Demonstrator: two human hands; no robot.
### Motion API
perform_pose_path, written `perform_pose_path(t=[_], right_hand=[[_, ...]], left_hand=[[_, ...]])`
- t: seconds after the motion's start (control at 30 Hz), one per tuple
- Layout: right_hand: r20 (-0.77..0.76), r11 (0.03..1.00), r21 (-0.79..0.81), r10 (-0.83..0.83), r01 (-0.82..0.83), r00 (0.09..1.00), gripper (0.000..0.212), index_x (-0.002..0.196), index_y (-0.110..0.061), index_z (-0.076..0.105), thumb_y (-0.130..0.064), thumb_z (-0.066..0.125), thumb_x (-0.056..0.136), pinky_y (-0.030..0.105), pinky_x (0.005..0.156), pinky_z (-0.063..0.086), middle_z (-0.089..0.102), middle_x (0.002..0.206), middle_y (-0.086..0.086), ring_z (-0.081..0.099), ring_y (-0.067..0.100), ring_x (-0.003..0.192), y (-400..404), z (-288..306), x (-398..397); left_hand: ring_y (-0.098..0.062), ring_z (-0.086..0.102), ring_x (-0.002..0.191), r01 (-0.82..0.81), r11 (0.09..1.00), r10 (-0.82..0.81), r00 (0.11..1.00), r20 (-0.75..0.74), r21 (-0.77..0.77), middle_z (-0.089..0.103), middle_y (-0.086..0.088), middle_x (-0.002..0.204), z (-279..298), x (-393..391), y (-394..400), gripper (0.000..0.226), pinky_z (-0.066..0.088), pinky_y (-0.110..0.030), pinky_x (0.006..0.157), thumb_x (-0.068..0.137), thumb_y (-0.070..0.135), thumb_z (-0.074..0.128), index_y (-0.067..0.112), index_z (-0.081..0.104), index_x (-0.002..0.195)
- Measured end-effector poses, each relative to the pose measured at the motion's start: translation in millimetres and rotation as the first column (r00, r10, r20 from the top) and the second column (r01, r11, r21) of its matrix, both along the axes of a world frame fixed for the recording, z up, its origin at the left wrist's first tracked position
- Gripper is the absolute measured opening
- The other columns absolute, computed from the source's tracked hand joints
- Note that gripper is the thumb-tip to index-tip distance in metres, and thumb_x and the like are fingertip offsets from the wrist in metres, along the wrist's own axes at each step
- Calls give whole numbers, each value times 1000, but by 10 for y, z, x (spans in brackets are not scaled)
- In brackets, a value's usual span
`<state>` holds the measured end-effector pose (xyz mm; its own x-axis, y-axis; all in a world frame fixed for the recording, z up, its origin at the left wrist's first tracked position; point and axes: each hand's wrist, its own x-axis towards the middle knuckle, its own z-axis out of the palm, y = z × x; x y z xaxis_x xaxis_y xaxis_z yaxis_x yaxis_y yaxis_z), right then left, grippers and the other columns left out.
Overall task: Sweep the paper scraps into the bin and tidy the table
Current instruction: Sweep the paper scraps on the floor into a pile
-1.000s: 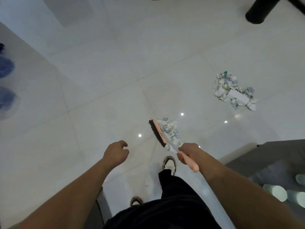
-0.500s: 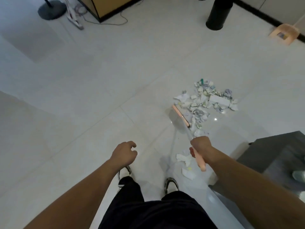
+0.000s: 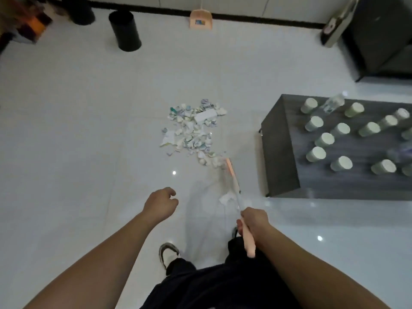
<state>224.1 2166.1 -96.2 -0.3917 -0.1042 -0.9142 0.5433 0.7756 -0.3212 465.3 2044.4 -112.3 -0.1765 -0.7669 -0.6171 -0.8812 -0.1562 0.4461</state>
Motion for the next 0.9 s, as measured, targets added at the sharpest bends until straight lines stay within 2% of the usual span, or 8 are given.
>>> perform_pose_path(t=[0.13,0.27,0.33,0.47,0.57,0.7,0.8,0.9], right_hand=[[15,955,4,-298,298,955,17,74,-4,52,-14,42,83,26,49,33,48,63,8,41,21,52,179,16,126],[63,918,80,-393,387,918,12,76,-9,52,-13,46,86,34,72,34,44,51,3,36,17,54,294,-36,38],[66,899,88,-435,429,898,9,82,-7,53,-7,49,90,30,68,37,45,55,4,38,16,52,324,-127,-49],[155,850,73,-526,521,836,14,89,-8,52,0,42,94,16,39,36,45,70,6,39,15,49,177,-354,-19],[286,774,18,-610,632,739,12,89,-4,52,3,43,94,14,33,34,44,65,6,39,11,38,-65,-408,133],[453,700,-69,-613,711,647,20,82,-11,39,0,42,98,15,29,32,35,58,4,34,9,29,-422,-331,40],[485,740,-117,-539,662,688,15,87,-11,39,-2,43,99,16,29,34,35,60,3,36,9,32,-756,-220,-44],[386,814,-126,-486,567,784,9,90,-6,44,-2,48,97,17,31,36,42,60,6,39,11,36,-1143,-134,20]], left_hand=[[-22,56,116,123,990,-123,992,6,66,60,-3,129,-120,-47,-62,39,47,-35,97,88,29,59,23,60,127],[-20,57,110,236,966,-240,970,32,102,62,-1,122,-240,-202,-181,39,47,-29,90,87,29,59,23,60,126],[-20,57,108,272,957,-279,958,66,101,62,-1,122,-240,-283,-270,38,46,-28,88,88,29,59,23,60,125],[-19,56,112,372,922,-383,917,114,102,59,-1,128,-142,-321,-449,38,44,-27,86,88,30,58,24,60,125],[-20,56,111,393,917,-400,900,176,71,59,-2,127,-54,-293,-748,37,45,-29,87,89,30,57,22,60,125],[-21,55,110,368,929,-367,900,235,39,60,-4,127,11,-287,-1098,37,41,-27,81,88,29,57,22,60,125],[-20,56,109,368,929,-367,907,205,37,61,-3,124,18,-334,-1285,37,43,-27,82,88,30,58,22,61,124],[-20,57,108,390,920,-389,909,146,24,62,-3,122,5,-367,-1506,36,43,-26,85,88,29,59,21,61,123]])
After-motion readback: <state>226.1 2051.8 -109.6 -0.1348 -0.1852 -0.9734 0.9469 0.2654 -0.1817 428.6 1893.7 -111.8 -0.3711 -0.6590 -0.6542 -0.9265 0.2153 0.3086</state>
